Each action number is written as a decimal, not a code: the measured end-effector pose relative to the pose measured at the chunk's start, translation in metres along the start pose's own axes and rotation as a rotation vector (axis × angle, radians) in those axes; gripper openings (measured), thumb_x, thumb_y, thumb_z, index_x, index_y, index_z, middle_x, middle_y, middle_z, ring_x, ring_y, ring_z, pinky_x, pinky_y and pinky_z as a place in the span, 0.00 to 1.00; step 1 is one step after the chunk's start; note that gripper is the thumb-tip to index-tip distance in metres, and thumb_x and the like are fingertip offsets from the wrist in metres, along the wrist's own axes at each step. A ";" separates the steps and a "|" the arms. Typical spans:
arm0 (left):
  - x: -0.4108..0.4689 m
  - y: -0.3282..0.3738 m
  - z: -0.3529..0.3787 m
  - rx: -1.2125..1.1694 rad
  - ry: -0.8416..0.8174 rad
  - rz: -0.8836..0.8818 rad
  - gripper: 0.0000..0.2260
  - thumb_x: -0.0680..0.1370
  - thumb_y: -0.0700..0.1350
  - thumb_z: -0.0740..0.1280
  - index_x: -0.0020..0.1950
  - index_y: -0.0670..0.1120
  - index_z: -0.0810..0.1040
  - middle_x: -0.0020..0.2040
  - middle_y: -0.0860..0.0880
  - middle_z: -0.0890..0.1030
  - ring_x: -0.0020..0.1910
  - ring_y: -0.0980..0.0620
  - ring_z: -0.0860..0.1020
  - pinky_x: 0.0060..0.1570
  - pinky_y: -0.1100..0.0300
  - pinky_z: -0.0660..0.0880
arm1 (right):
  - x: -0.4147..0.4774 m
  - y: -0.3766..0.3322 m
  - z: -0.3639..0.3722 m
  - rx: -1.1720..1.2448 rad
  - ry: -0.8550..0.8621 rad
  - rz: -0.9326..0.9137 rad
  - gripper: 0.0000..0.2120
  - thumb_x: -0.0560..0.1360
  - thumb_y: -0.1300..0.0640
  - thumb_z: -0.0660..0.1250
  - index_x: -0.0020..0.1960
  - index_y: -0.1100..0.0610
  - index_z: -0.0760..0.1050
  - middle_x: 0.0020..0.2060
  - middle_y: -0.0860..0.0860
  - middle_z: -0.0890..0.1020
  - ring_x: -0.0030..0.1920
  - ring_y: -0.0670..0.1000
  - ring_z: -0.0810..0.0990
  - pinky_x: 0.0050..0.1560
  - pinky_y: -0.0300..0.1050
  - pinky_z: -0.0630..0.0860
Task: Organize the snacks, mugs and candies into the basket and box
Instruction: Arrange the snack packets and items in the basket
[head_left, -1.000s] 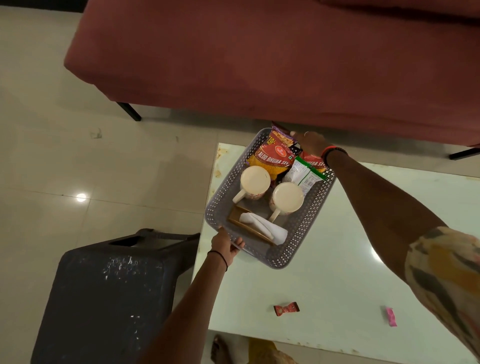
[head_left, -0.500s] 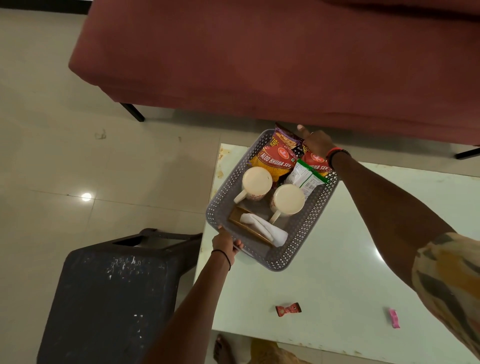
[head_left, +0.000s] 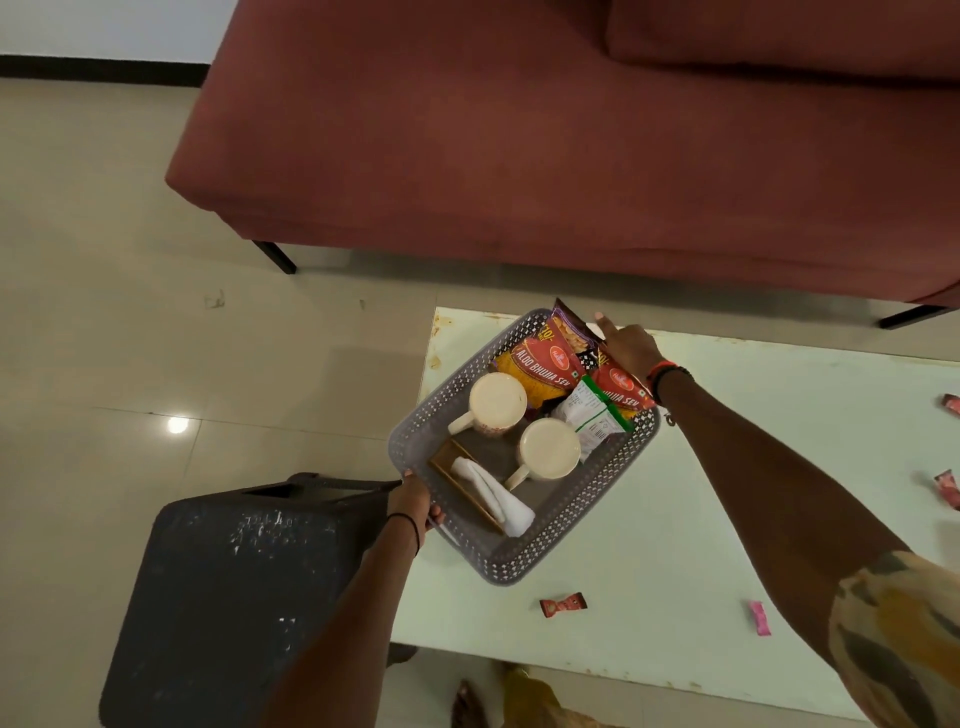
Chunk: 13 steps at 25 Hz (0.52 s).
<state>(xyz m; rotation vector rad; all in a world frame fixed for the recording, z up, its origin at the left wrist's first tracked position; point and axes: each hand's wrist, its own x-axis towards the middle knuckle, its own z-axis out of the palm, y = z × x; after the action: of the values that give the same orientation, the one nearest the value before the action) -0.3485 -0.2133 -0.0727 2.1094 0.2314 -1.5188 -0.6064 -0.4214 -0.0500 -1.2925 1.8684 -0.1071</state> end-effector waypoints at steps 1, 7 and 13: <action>-0.005 -0.001 -0.004 0.009 0.014 0.006 0.18 0.82 0.51 0.53 0.37 0.42 0.68 0.30 0.45 0.69 0.26 0.53 0.66 0.28 0.59 0.70 | -0.008 0.004 -0.002 0.005 -0.005 0.009 0.30 0.79 0.37 0.51 0.34 0.61 0.71 0.44 0.63 0.79 0.49 0.61 0.79 0.60 0.55 0.74; -0.043 -0.018 -0.029 0.135 0.008 0.074 0.18 0.82 0.52 0.54 0.36 0.42 0.69 0.30 0.46 0.68 0.26 0.53 0.65 0.24 0.61 0.68 | -0.078 0.047 -0.015 0.114 0.030 0.094 0.29 0.78 0.36 0.53 0.31 0.58 0.69 0.40 0.59 0.79 0.34 0.55 0.77 0.45 0.46 0.70; -0.091 -0.041 -0.038 0.245 -0.010 0.200 0.16 0.82 0.49 0.55 0.38 0.41 0.69 0.29 0.46 0.66 0.25 0.53 0.64 0.22 0.62 0.65 | -0.159 0.093 -0.044 0.225 0.105 0.137 0.28 0.77 0.37 0.56 0.36 0.61 0.72 0.49 0.63 0.83 0.46 0.60 0.81 0.54 0.53 0.77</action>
<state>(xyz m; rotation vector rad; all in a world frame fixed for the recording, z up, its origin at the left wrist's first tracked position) -0.3670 -0.1448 0.0066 2.2338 -0.1747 -1.5003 -0.6860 -0.2667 0.0247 -1.0203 1.9658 -0.3087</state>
